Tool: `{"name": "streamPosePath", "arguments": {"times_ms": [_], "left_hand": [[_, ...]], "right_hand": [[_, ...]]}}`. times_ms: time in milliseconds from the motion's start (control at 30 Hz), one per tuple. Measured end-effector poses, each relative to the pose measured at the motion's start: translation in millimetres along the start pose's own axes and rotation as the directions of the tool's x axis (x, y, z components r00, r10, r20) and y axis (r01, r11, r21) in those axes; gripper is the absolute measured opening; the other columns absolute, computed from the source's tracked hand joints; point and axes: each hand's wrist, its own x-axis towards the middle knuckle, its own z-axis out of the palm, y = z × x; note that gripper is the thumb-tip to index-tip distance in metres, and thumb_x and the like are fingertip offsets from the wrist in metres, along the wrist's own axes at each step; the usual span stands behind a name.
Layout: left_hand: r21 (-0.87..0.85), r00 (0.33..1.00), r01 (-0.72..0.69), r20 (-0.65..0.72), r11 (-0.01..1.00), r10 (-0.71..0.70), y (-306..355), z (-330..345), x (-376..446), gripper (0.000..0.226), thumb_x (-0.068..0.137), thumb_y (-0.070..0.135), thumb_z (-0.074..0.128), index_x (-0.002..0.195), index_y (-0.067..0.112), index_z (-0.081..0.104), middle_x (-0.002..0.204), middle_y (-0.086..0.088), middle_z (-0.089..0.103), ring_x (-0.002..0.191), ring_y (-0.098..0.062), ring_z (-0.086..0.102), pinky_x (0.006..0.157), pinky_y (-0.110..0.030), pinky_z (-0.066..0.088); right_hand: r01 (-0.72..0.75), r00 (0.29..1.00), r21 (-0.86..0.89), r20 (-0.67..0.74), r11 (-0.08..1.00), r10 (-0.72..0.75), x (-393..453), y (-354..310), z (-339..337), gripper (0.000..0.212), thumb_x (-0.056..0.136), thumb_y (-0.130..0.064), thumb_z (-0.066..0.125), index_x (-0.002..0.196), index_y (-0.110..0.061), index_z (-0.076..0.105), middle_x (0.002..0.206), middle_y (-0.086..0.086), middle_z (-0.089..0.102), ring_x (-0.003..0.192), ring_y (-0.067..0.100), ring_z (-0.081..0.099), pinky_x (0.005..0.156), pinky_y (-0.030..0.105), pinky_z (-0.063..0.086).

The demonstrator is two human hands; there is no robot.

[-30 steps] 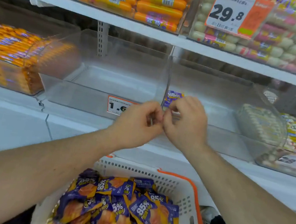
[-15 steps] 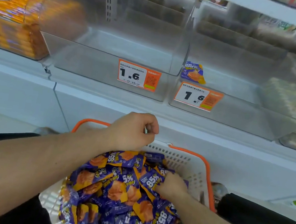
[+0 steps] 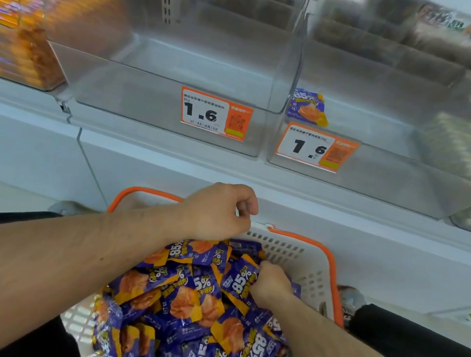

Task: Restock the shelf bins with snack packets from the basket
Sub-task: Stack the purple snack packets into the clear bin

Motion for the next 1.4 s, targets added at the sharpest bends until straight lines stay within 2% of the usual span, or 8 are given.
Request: {"name": "streamPosePath", "arguments": {"times_ms": [267,500,700,833,933,1100,1267,1400], "left_hand": [[-0.005,0.978,0.205,-0.038,0.979,-0.205,-4.7,-11.7,1.0,0.046,0.079,0.036,0.072,0.118,0.027,0.05,0.114,0.009,0.054,0.093,-0.011,0.056,0.076,-0.025,0.042],[-0.441,0.969,0.107,-0.156,0.891,-0.193,24.9,-31.2,-8.9,0.023,0.085,0.003,0.069,0.097,0.019,0.056,0.092,-0.004,0.07,0.061,-0.01,0.062,0.054,-0.027,0.053],[-0.595,0.907,-0.116,-0.39,0.795,-0.16,67.6,-67.8,1.1,0.019,0.087,-0.005,0.064,0.093,0.013,0.058,0.076,-0.004,0.07,0.054,-0.007,0.062,0.048,-0.022,0.051],[-0.452,0.888,-0.133,-0.45,0.882,-0.097,95.5,-81.5,32.4,0.014,0.09,0.006,0.064,0.094,0.018,0.058,0.086,-0.004,0.071,0.054,-0.001,0.063,0.047,-0.015,0.047],[0.035,0.857,-0.091,-0.506,0.995,0.096,103.4,-86.0,64.2,0.016,0.091,0.024,0.063,0.108,0.02,0.064,0.101,0.0,0.07,0.08,-0.012,0.065,0.069,-0.019,0.047],[0.296,0.846,-0.04,-0.498,0.954,0.19,109.8,-92.9,116.7,0.047,0.095,0.03,0.054,0.137,0.008,0.048,0.142,-0.011,0.046,0.13,-0.029,0.043,0.106,-0.037,0.036],[0.188,0.877,0.11,-0.481,0.976,-0.006,110.2,-79.3,135.5,0.064,0.088,0.012,0.054,0.148,0.012,0.031,0.154,-0.006,0.032,0.132,-0.03,0.043,0.102,-0.041,0.041],[0.186,0.855,0.096,-0.518,0.978,0.014,104.8,-75.6,134.5,0.068,0.089,0.01,0.051,0.152,0.017,0.025,0.161,0.002,0.021,0.139,-0.024,0.036,0.107,-0.039,0.038]], "right_hand": [[0.327,0.944,0.427,-0.181,0.843,-0.275,-50.5,-12.8,-99.2,0.016,0.073,-0.007,0.063,0.089,-0.006,0.063,0.074,0.014,0.066,0.065,0.028,0.068,0.06,0.049,0.057],[0.476,0.879,0.724,-0.384,0.499,-0.282,-105.4,-29.3,-156.4,0.019,0.083,0.002,0.065,0.095,-0.011,0.06,0.081,0.013,0.071,0.065,0.024,0.069,0.065,0.039,0.059],[0.712,0.665,0.483,-0.697,0.51,-0.268,-134.1,-20.3,-190.4,0.053,0.081,0.004,0.065,0.104,-0.041,0.05,0.098,-0.004,0.063,0.074,0.016,0.066,0.068,0.031,0.053],[0.687,0.706,0.582,-0.677,0.435,-0.209,-146.1,-20.0,-220.0,0.049,0.084,0.022,0.05,0.109,-0.02,0.062,0.096,0.003,0.065,0.06,-0.006,0.06,0.054,0.009,0.044],[0.645,0.753,0.695,-0.648,0.319,-0.111,-147.4,-14.4,-246.8,0.047,0.085,0.023,0.047,0.115,-0.01,0.061,0.09,0.004,0.064,0.049,-0.005,0.057,0.041,0.009,0.038],[0.544,0.793,0.763,-0.603,0.35,0.083,-115.4,7.9,-299.0,0.031,0.083,0.005,0.068,0.11,-0.01,0.067,0.072,0.003,0.063,0.047,0.006,0.053,0.045,0.016,0.034],[0.34,0.861,0.775,-0.484,0.532,0.155,-40.1,35.3,-341.9,0.021,0.086,0.0,0.065,0.104,-0.009,0.061,0.094,0.01,0.059,0.075,0.02,0.055,0.049,0.023,0.046],[0.114,0.886,0.484,-0.444,0.868,0.132,5.2,30.2,-346.4,0.018,0.091,-0.017,0.065,0.083,-0.009,0.052,0.078,0.013,0.051,0.065,0.026,0.048,0.053,0.027,0.04]]}}
